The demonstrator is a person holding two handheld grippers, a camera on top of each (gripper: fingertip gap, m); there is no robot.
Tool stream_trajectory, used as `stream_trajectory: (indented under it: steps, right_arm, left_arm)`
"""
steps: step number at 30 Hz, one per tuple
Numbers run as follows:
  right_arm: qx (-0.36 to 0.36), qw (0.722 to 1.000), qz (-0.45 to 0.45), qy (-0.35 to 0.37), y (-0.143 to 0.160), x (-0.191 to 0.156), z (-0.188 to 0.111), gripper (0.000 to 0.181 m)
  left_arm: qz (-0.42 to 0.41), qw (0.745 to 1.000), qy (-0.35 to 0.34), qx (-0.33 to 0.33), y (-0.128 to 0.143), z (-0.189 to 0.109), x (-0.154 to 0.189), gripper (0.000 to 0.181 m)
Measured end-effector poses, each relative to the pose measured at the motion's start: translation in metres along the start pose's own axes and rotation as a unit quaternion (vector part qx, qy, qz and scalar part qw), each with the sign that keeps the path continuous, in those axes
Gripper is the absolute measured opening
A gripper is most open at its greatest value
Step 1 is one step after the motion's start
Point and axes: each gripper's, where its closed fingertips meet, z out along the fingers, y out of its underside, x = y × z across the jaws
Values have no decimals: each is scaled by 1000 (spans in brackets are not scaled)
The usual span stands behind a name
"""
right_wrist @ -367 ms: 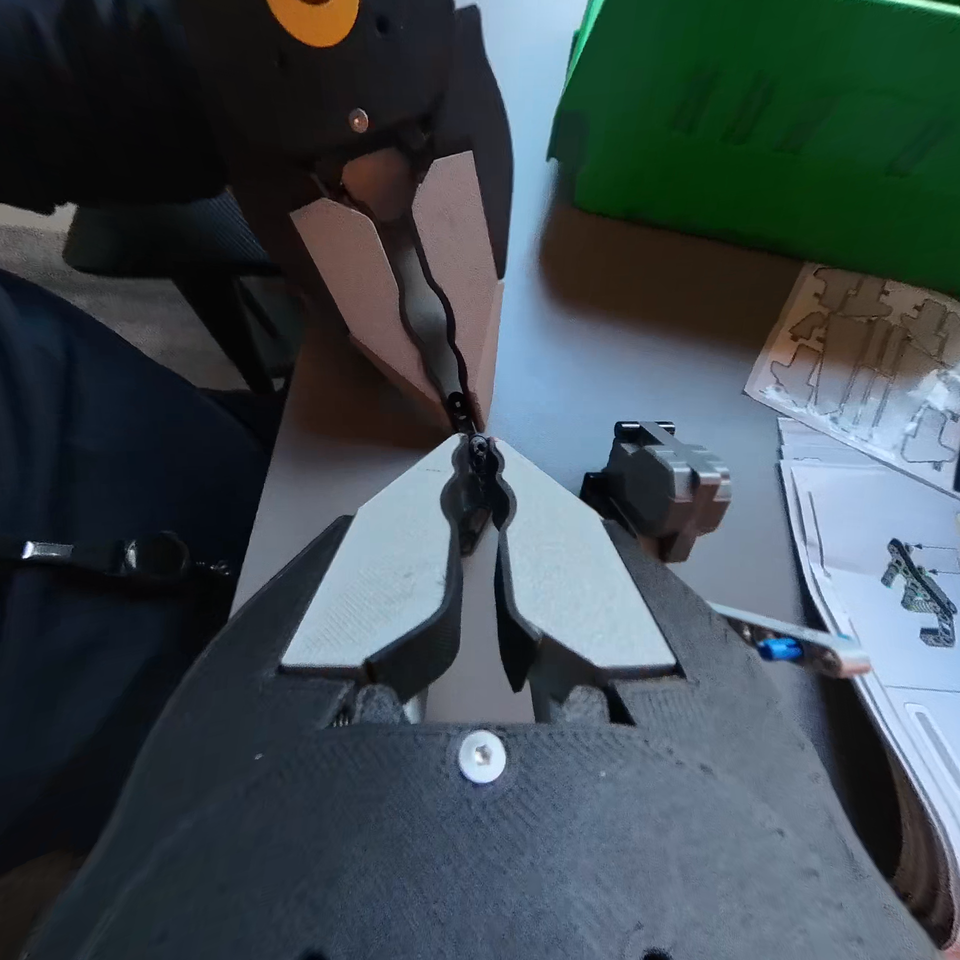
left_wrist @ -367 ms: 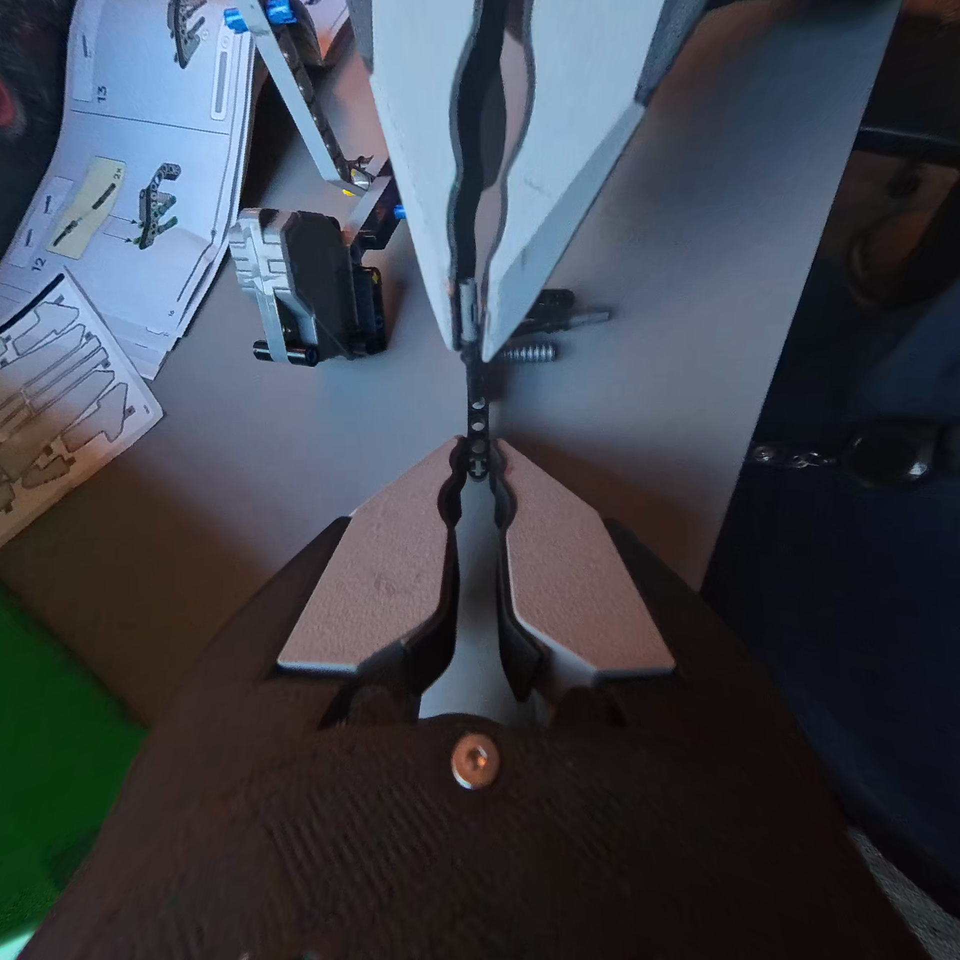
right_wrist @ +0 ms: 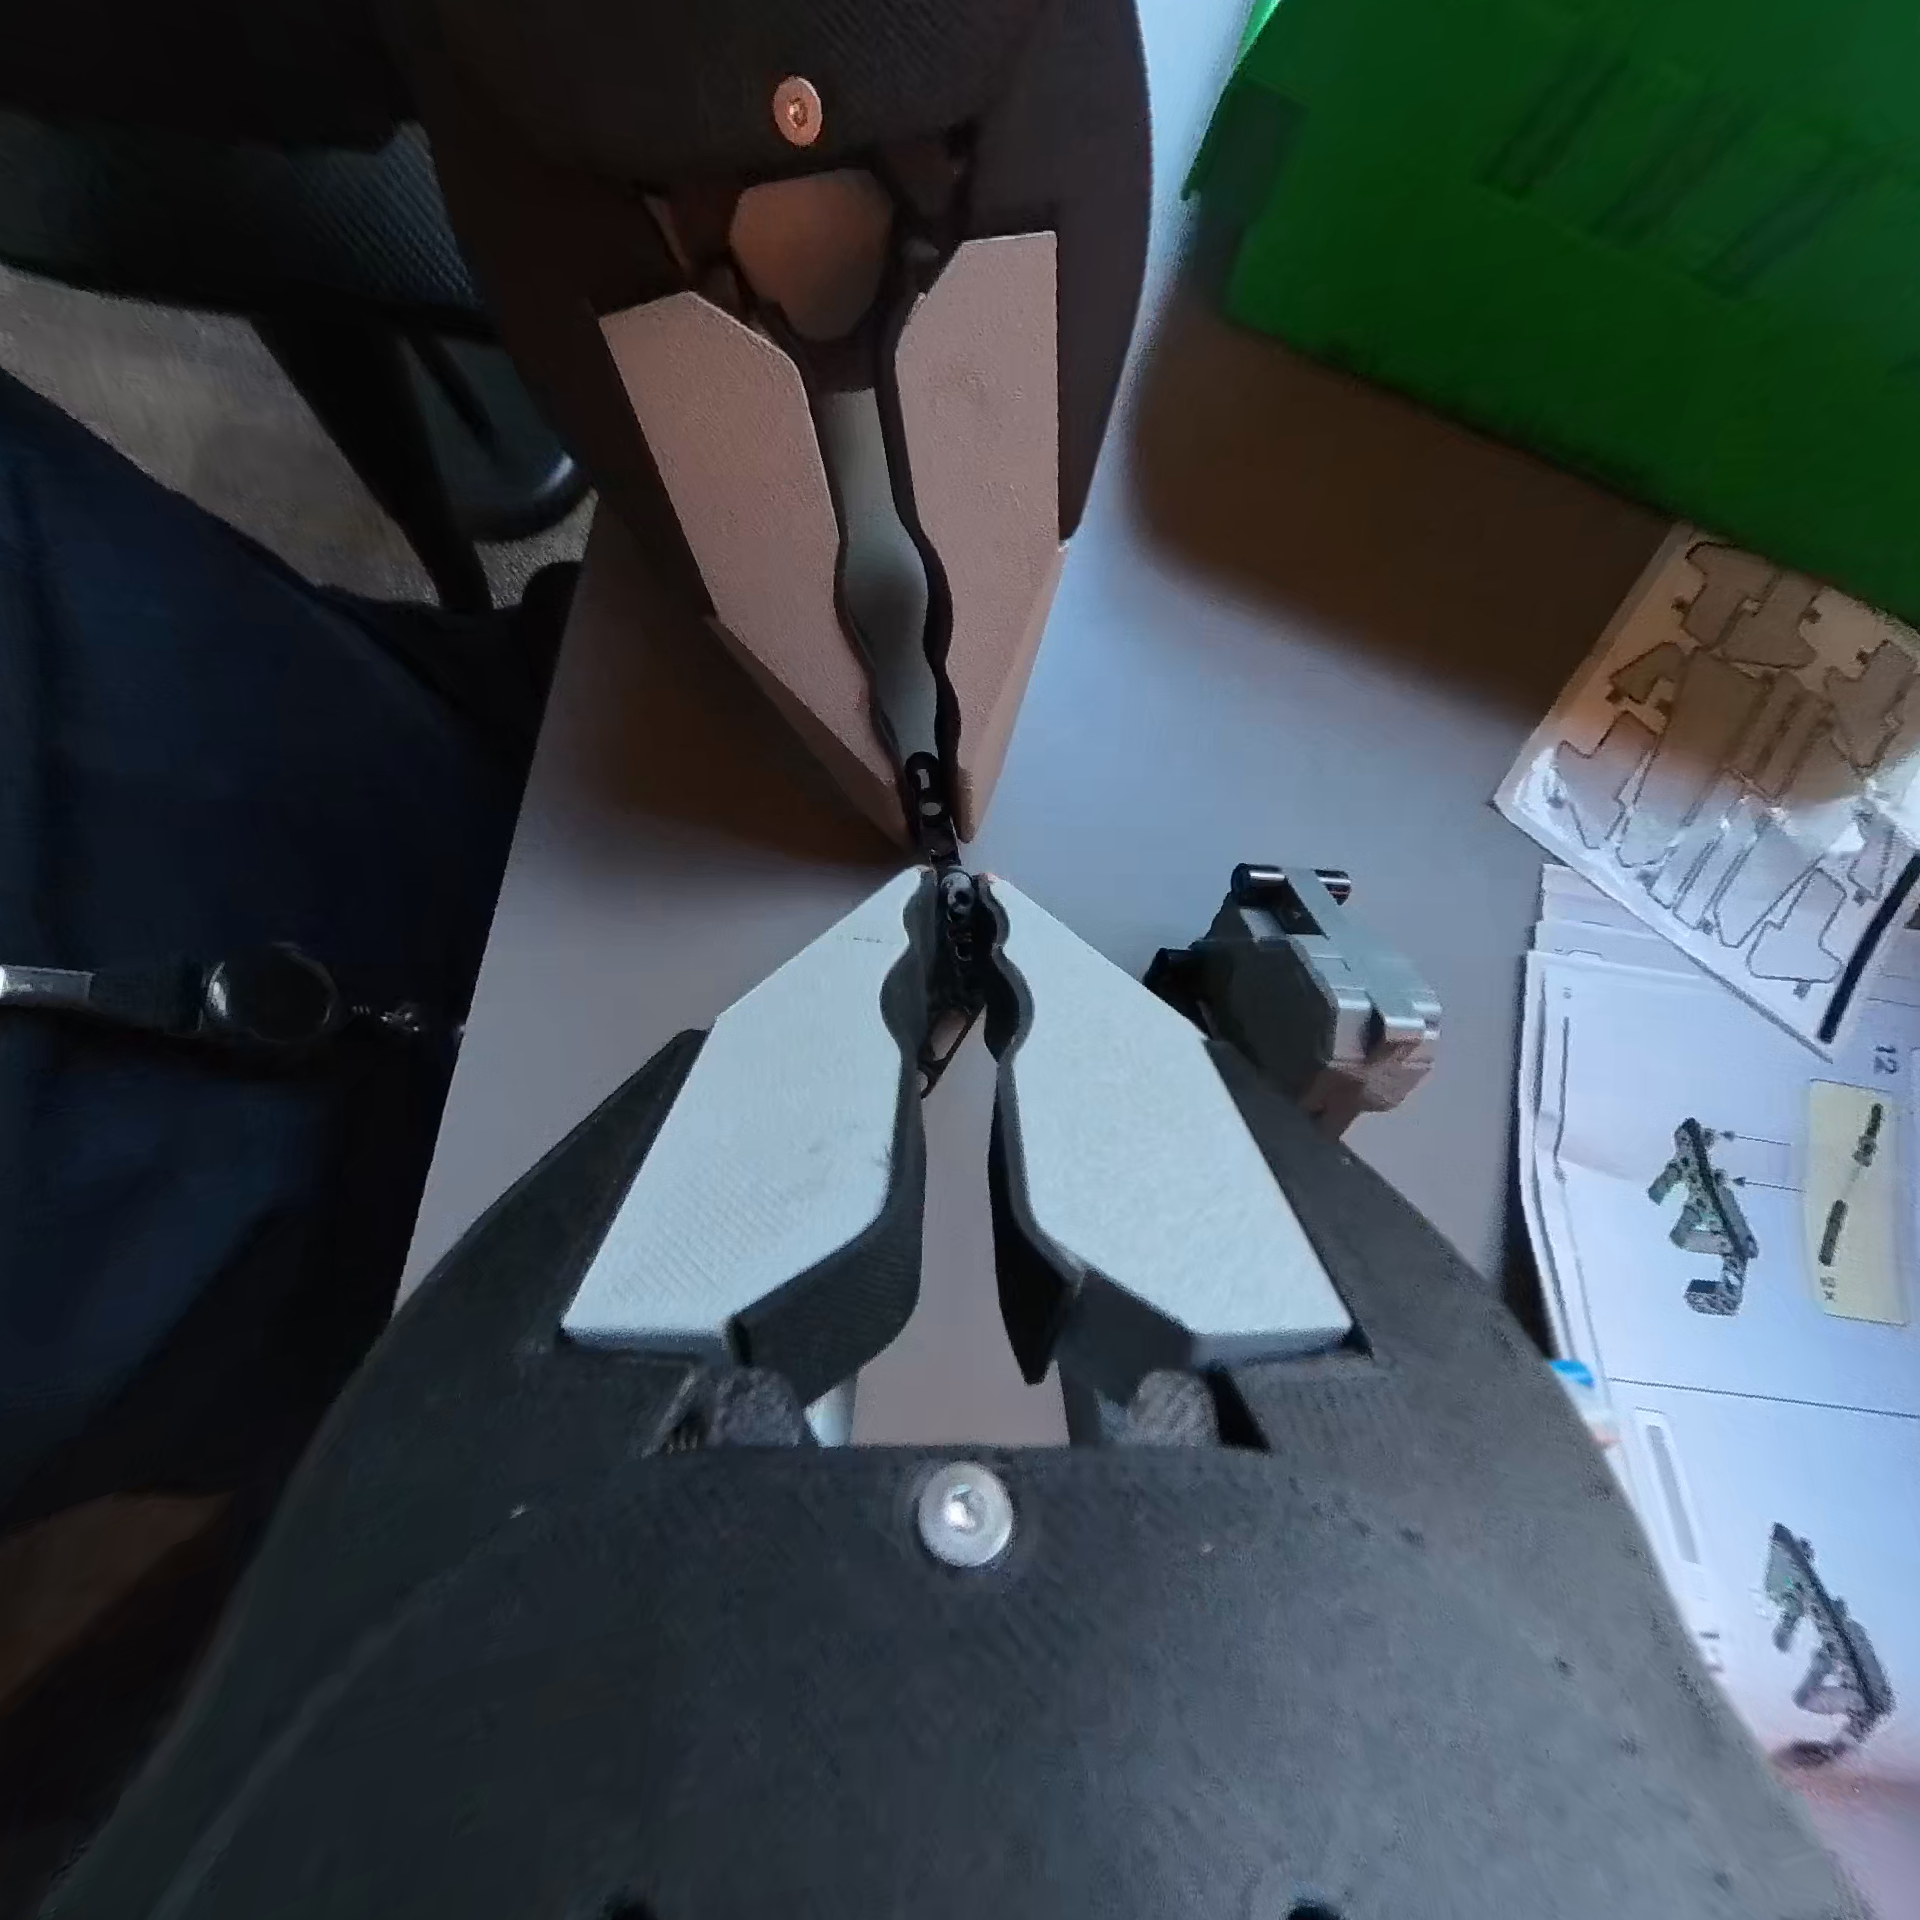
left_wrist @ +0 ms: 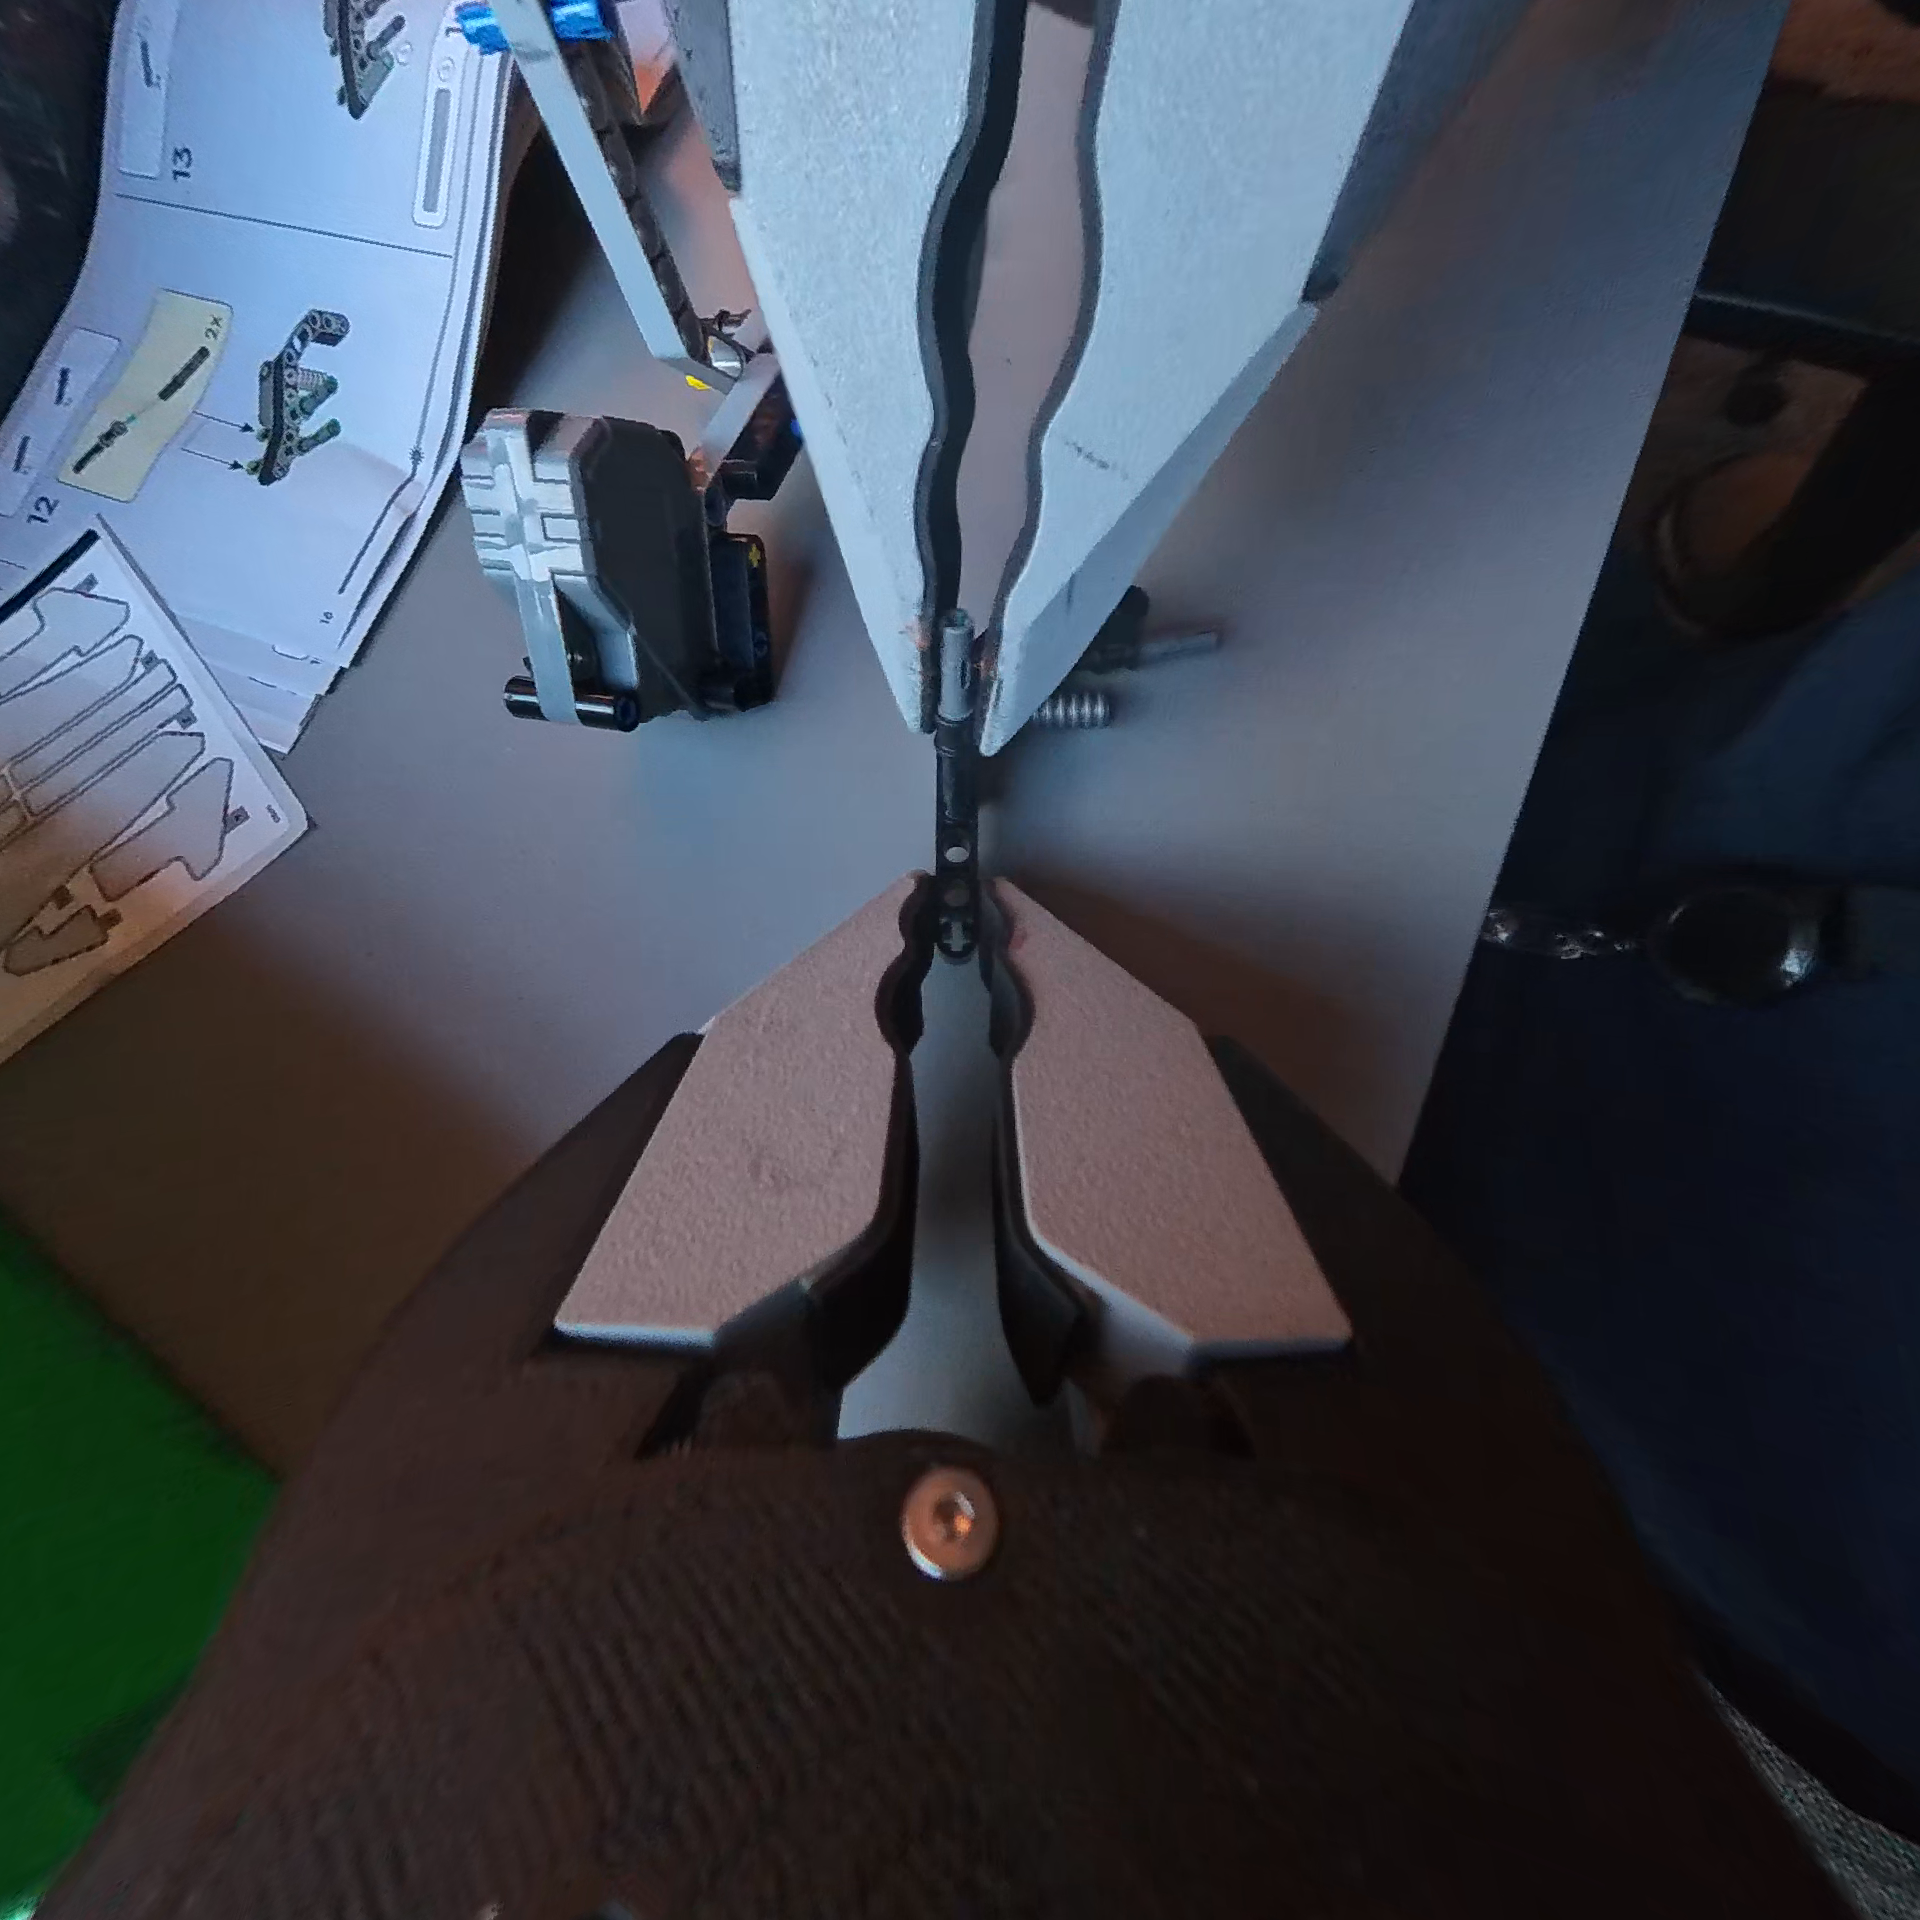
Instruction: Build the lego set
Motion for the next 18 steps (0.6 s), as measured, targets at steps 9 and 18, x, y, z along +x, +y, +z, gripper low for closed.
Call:
stream_trajectory:
  steps: [9,18]
  right_arm:
    - [-81,994,-65,23,-2,2,3,3]
    - [-55,998,-24,2,-1,3,3,3]
  left_arm:
    - [-28,1000,14,-2,1,0,-3,4]
    - [-27,1000,11,1,0,0,-3,4]
